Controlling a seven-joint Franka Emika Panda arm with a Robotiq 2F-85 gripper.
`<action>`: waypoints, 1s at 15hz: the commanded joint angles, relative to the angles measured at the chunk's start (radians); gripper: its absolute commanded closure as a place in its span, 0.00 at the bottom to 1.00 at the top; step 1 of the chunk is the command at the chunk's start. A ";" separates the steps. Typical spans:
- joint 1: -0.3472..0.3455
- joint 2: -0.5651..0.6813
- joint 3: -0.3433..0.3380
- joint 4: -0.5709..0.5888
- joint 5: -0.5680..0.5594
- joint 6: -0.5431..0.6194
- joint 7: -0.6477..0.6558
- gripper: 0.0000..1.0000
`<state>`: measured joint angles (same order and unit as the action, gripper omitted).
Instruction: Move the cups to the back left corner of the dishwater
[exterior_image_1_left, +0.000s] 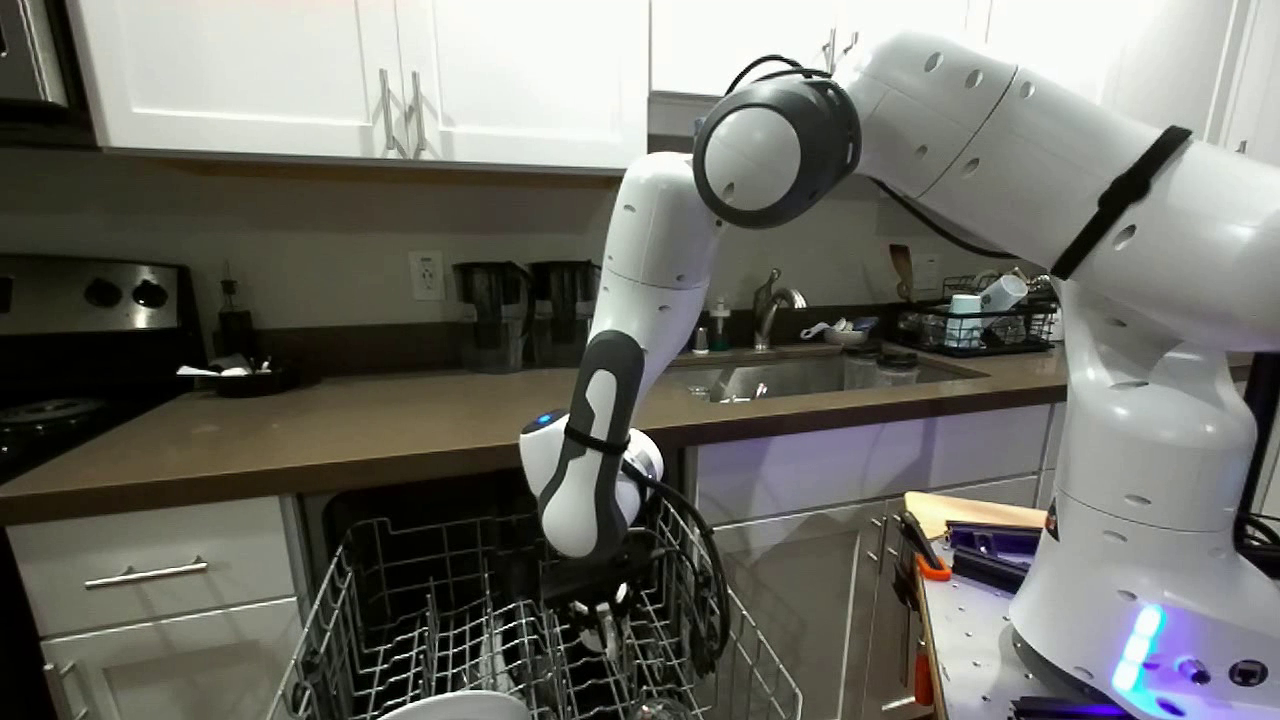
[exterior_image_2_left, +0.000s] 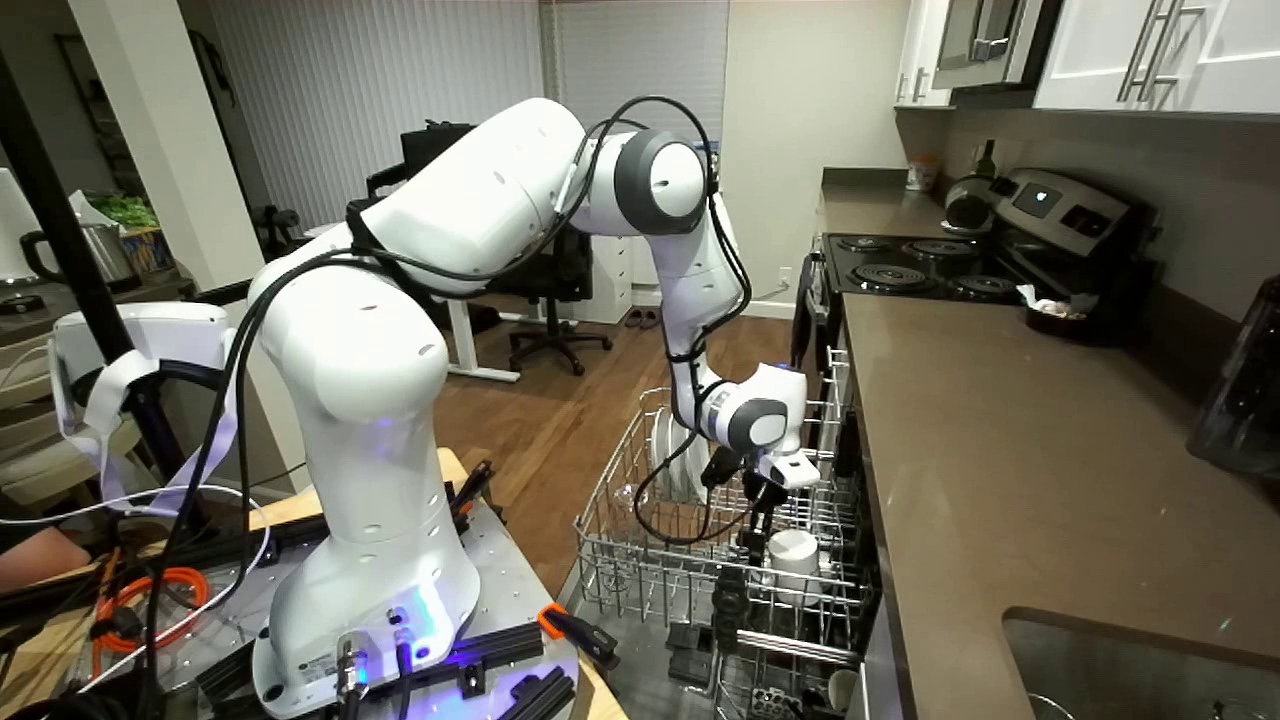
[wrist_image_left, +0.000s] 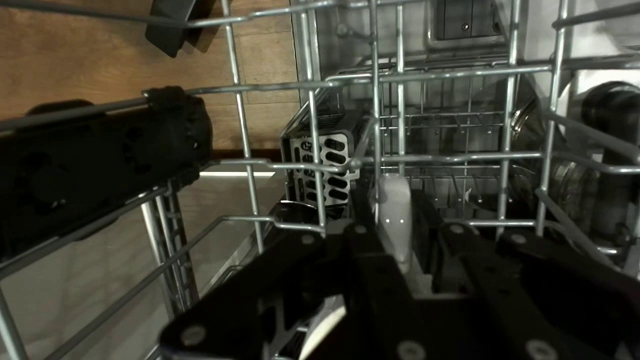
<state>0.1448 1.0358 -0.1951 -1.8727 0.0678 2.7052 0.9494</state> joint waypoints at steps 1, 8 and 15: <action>-0.008 0.009 -0.009 0.018 0.023 -0.011 -0.021 0.68; -0.012 0.006 -0.010 0.020 0.023 -0.009 -0.023 0.90; 0.029 -0.028 -0.034 -0.011 0.013 -0.019 0.001 0.90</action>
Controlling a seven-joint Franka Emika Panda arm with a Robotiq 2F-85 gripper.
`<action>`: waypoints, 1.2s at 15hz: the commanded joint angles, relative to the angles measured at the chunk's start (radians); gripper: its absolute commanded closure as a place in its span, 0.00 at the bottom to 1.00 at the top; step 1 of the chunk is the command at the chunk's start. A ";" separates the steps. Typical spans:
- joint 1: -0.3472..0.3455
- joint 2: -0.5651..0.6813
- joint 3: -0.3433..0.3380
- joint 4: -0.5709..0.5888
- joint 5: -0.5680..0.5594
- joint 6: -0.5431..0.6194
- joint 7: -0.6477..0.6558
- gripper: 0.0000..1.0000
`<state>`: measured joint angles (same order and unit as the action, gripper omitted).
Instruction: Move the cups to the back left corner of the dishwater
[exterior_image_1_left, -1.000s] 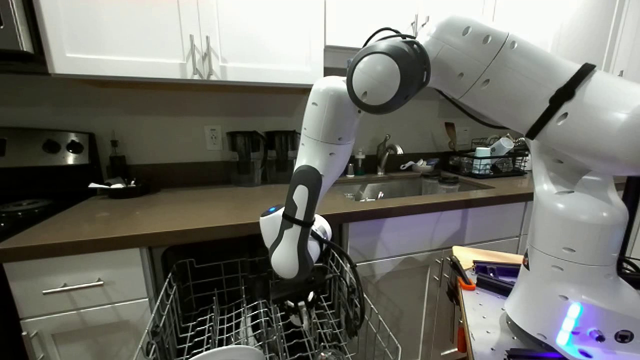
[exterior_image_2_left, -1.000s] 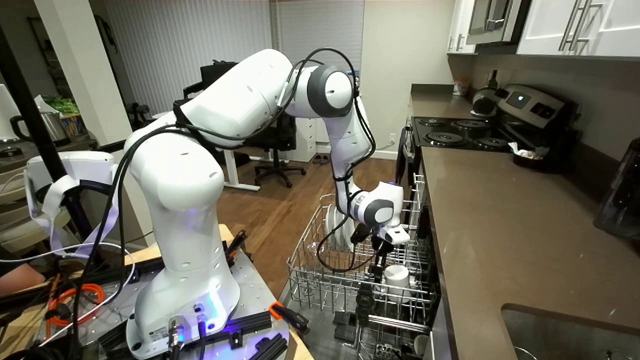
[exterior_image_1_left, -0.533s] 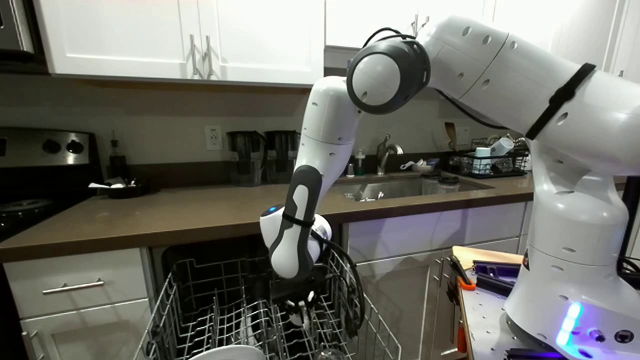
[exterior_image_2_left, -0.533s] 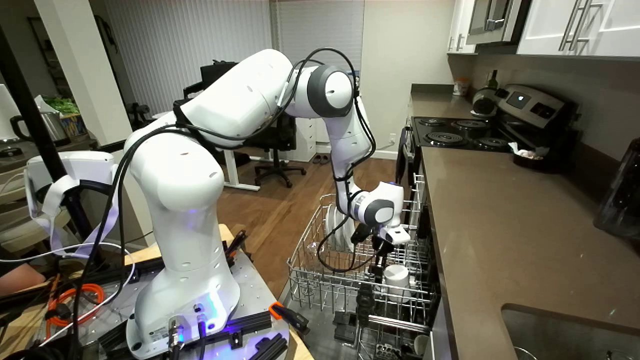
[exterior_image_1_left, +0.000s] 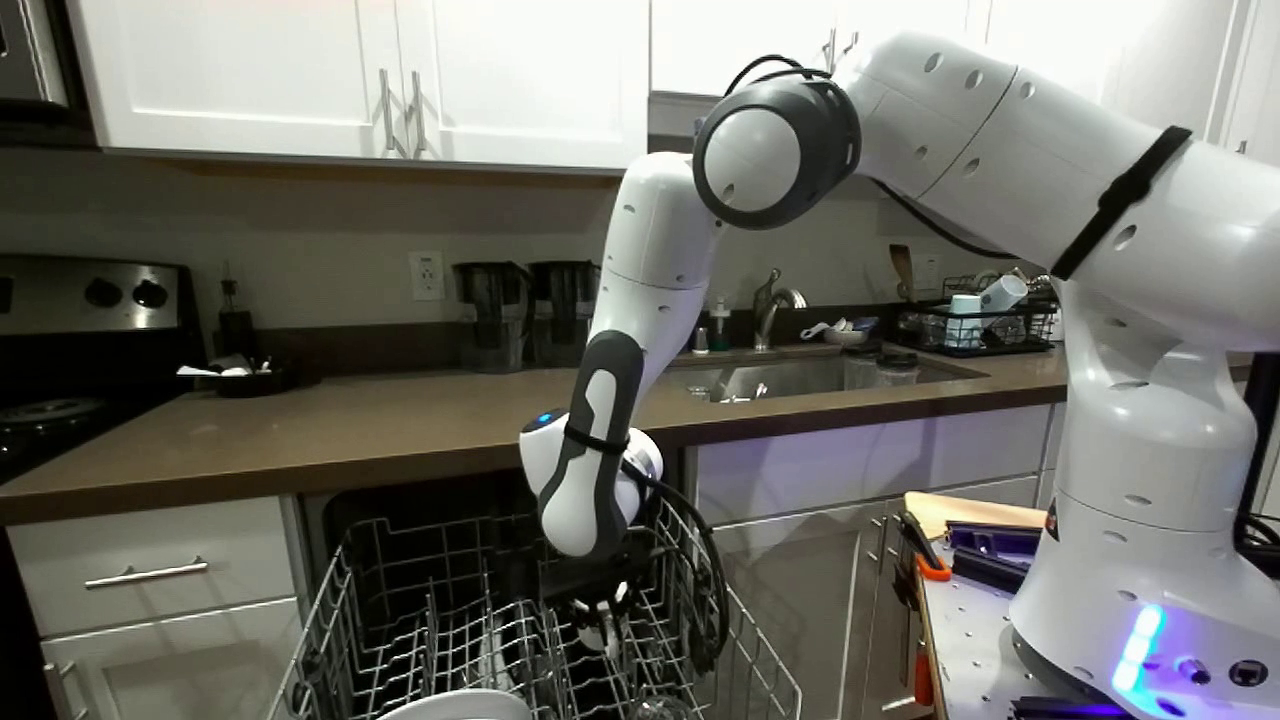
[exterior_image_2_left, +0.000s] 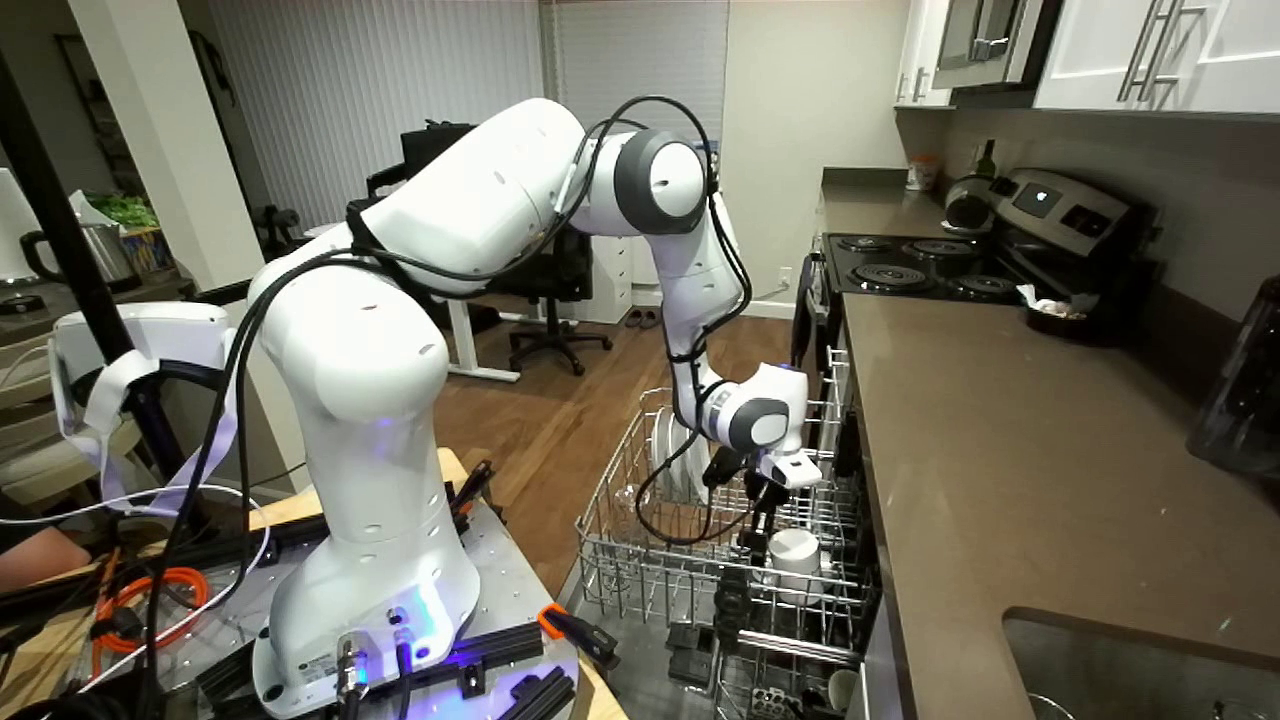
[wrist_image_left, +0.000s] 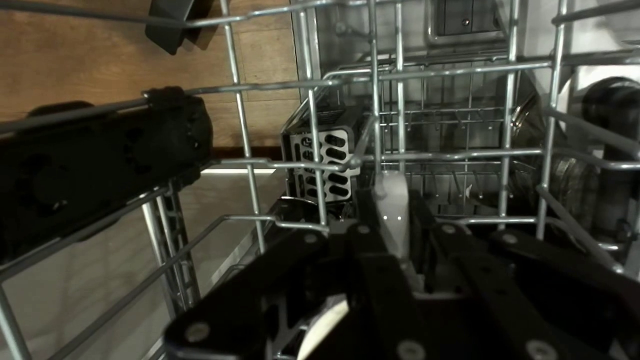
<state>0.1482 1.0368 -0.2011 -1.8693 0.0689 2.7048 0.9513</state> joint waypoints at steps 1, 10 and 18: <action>0.032 -0.033 -0.031 -0.018 0.011 -0.020 0.003 0.90; 0.070 -0.058 -0.062 -0.044 0.003 -0.029 0.014 0.90; 0.113 -0.113 -0.093 -0.095 -0.007 -0.028 0.032 0.90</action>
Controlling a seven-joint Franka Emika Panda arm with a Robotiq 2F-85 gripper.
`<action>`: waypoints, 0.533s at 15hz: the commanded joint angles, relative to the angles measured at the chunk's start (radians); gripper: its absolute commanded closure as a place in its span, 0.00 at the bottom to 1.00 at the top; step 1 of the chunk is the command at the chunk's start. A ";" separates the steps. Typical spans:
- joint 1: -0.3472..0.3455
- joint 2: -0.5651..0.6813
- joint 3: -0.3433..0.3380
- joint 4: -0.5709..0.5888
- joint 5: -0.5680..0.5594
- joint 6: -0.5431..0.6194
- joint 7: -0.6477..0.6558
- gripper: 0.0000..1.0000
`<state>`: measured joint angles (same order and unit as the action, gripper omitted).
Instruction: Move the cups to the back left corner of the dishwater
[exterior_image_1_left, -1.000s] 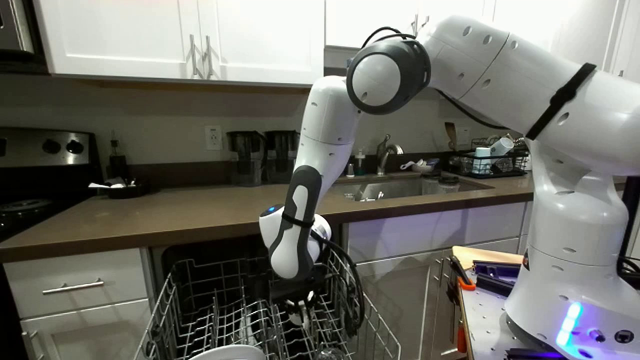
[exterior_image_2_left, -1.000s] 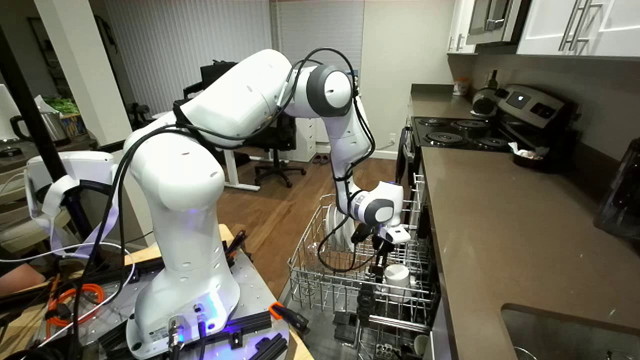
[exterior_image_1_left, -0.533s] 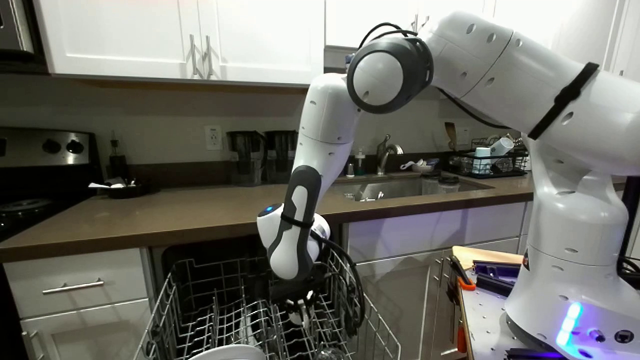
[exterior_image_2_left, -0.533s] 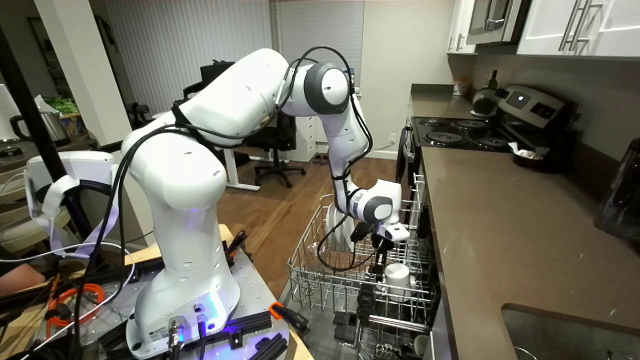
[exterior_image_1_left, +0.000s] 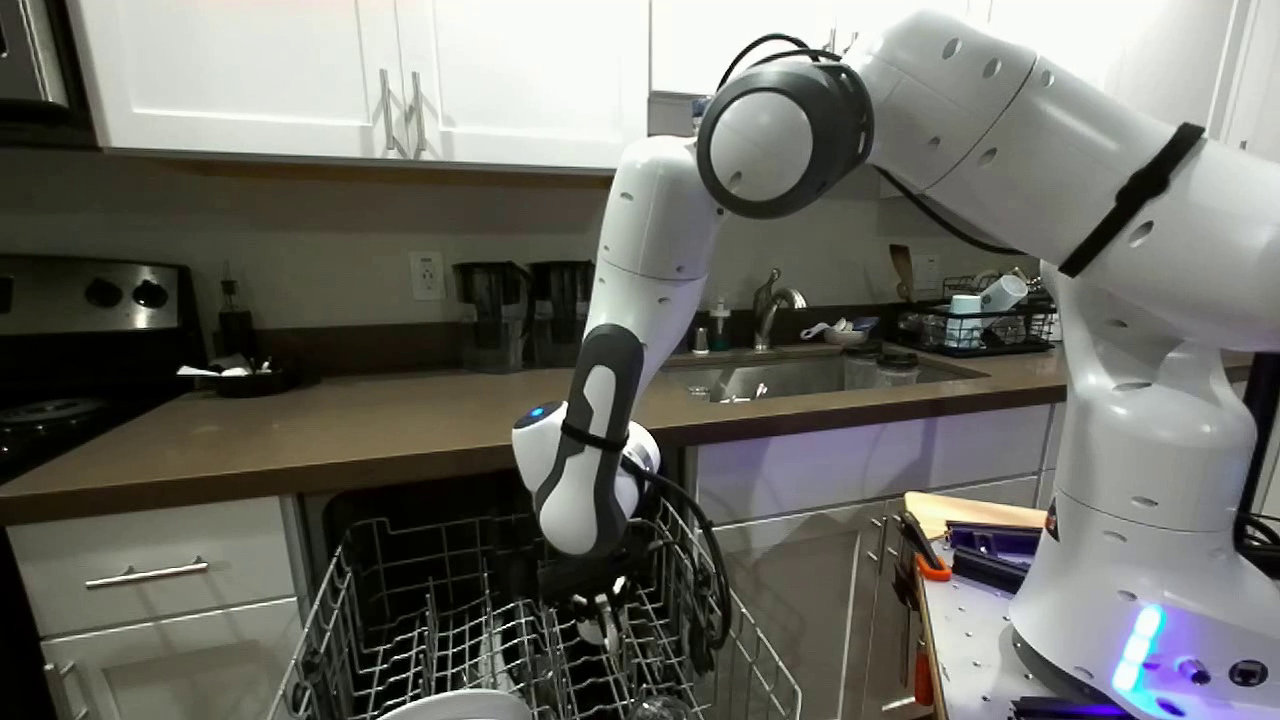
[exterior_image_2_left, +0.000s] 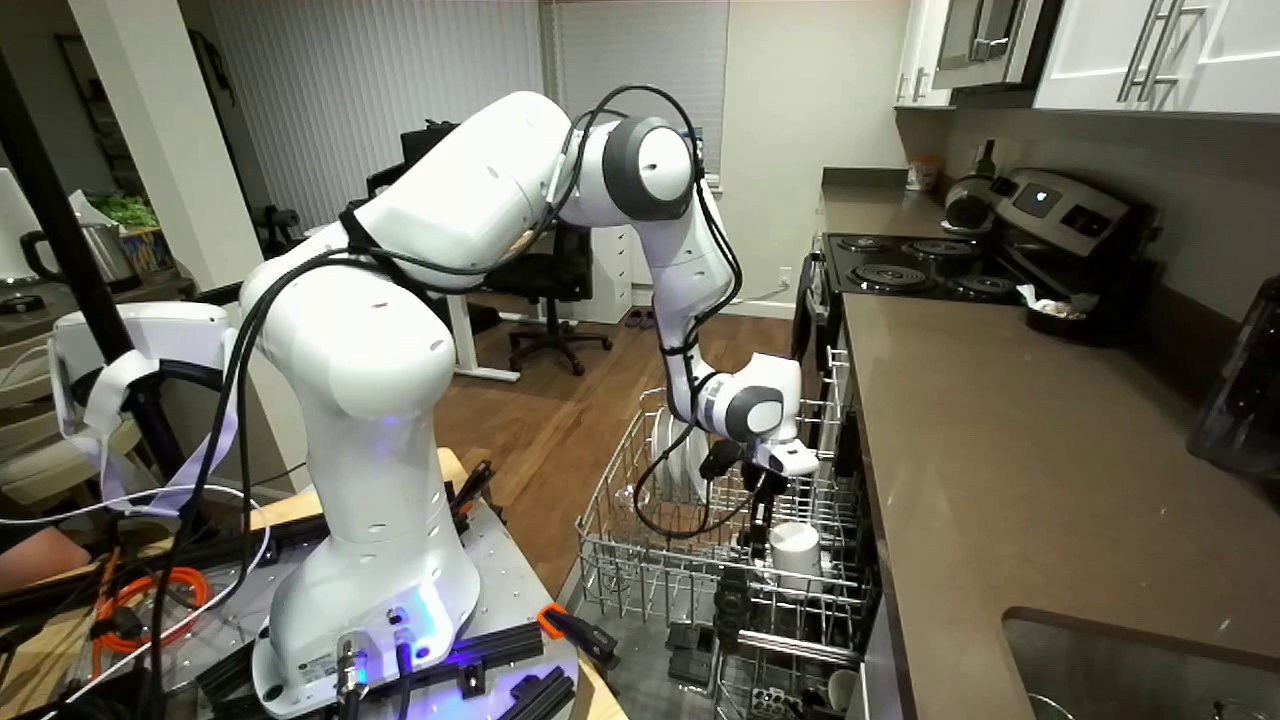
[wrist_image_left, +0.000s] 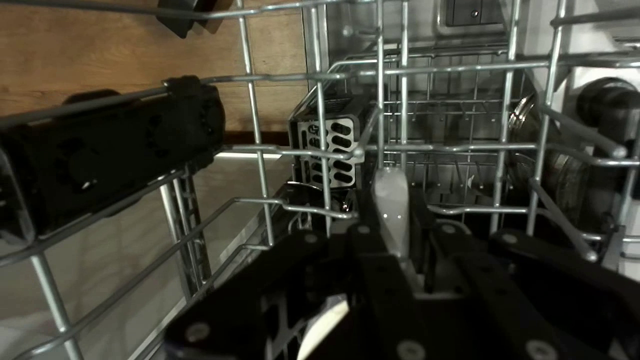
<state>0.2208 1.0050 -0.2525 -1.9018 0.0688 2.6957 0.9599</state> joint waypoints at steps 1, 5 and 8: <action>0.050 -0.091 -0.049 -0.071 -0.011 -0.019 0.027 0.90; 0.083 -0.126 -0.081 -0.090 -0.022 -0.020 0.037 0.90; 0.095 -0.143 -0.092 -0.098 -0.028 -0.021 0.038 0.90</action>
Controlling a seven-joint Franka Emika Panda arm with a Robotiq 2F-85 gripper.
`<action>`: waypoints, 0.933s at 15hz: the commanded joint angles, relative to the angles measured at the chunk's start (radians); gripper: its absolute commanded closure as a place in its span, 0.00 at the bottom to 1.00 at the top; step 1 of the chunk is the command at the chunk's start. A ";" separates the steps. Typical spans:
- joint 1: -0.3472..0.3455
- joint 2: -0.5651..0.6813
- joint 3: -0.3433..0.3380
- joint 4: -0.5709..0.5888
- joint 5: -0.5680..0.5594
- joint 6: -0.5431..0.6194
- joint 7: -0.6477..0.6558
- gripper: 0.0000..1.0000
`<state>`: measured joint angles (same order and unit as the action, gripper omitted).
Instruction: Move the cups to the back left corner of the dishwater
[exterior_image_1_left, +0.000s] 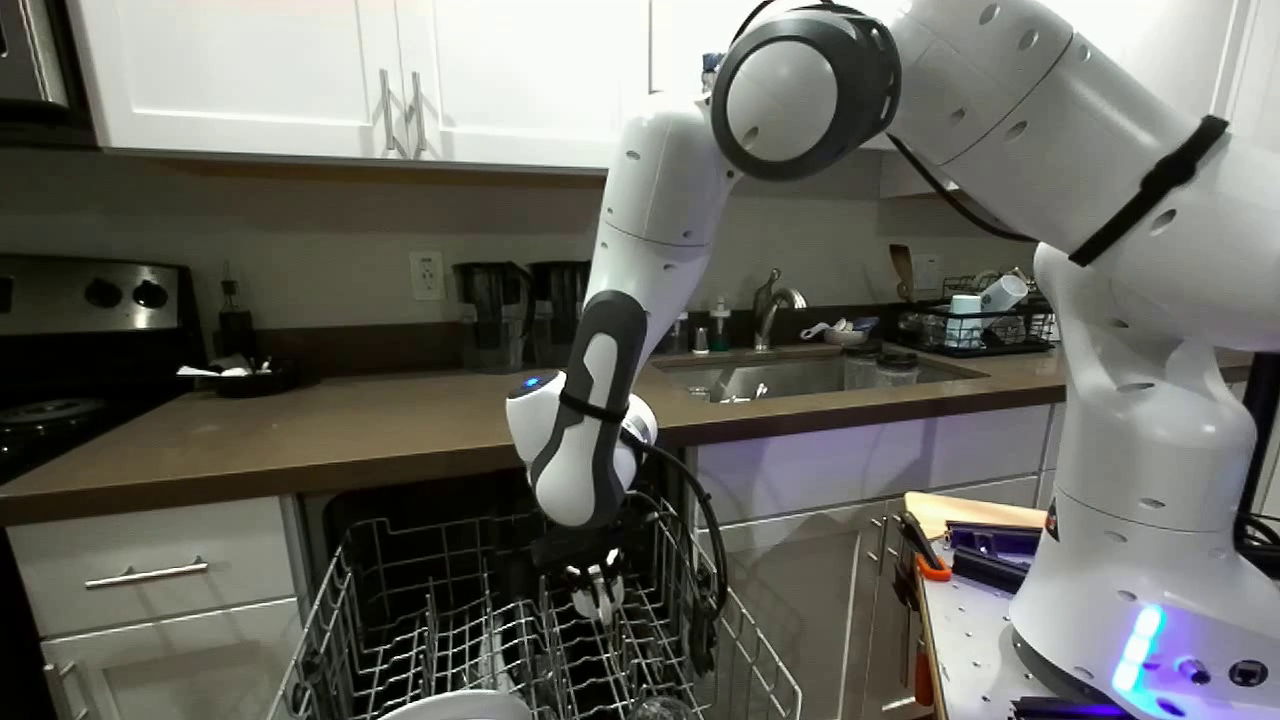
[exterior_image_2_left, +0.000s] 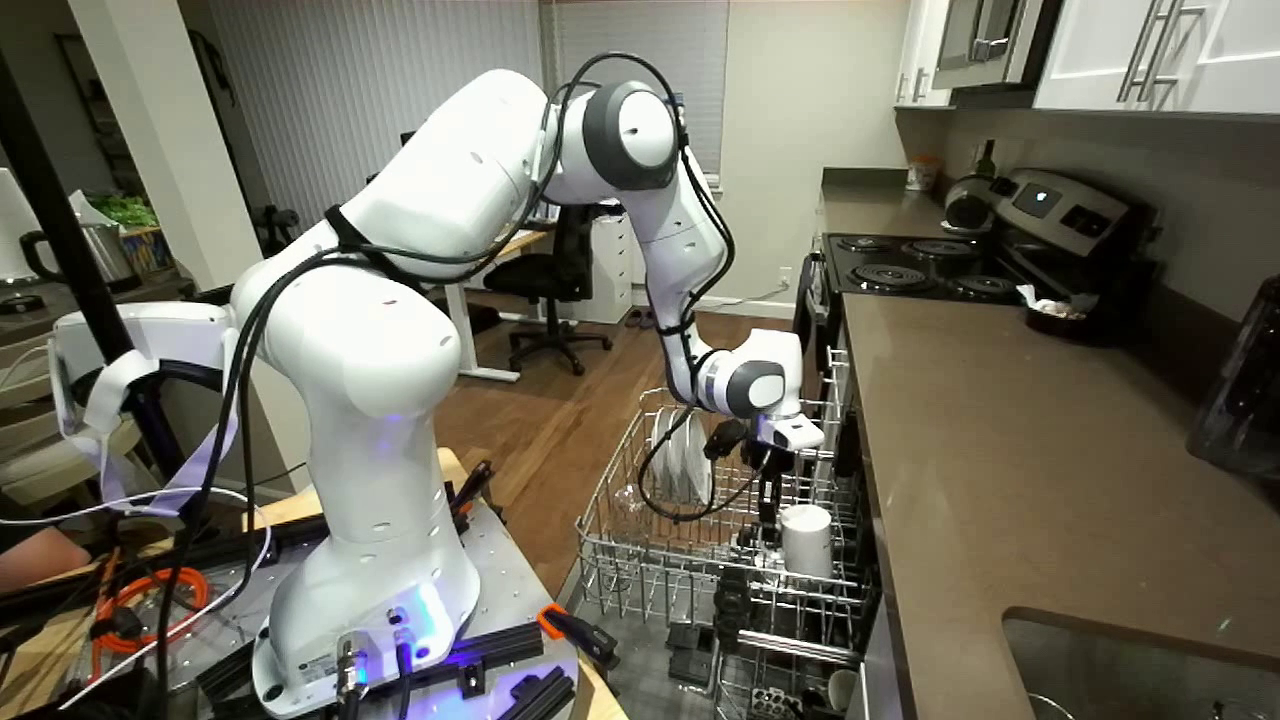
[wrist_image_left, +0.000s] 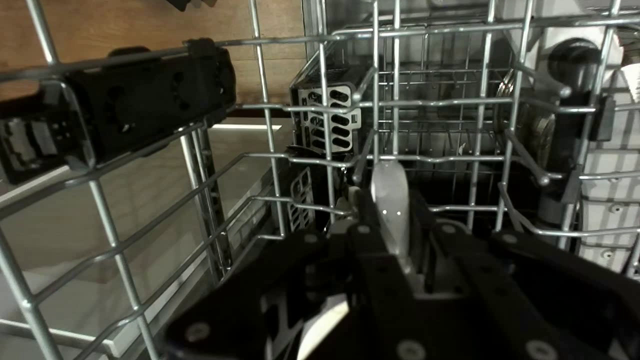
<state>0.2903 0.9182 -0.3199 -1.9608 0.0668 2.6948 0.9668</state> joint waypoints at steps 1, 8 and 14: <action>0.028 -0.060 -0.027 -0.041 -0.027 -0.022 0.032 0.90; 0.036 -0.087 -0.028 -0.062 -0.034 -0.027 0.025 0.90; 0.045 -0.133 -0.015 -0.089 -0.044 -0.053 0.017 0.90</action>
<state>0.3198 0.8595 -0.3322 -1.9970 0.0571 2.6753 0.9670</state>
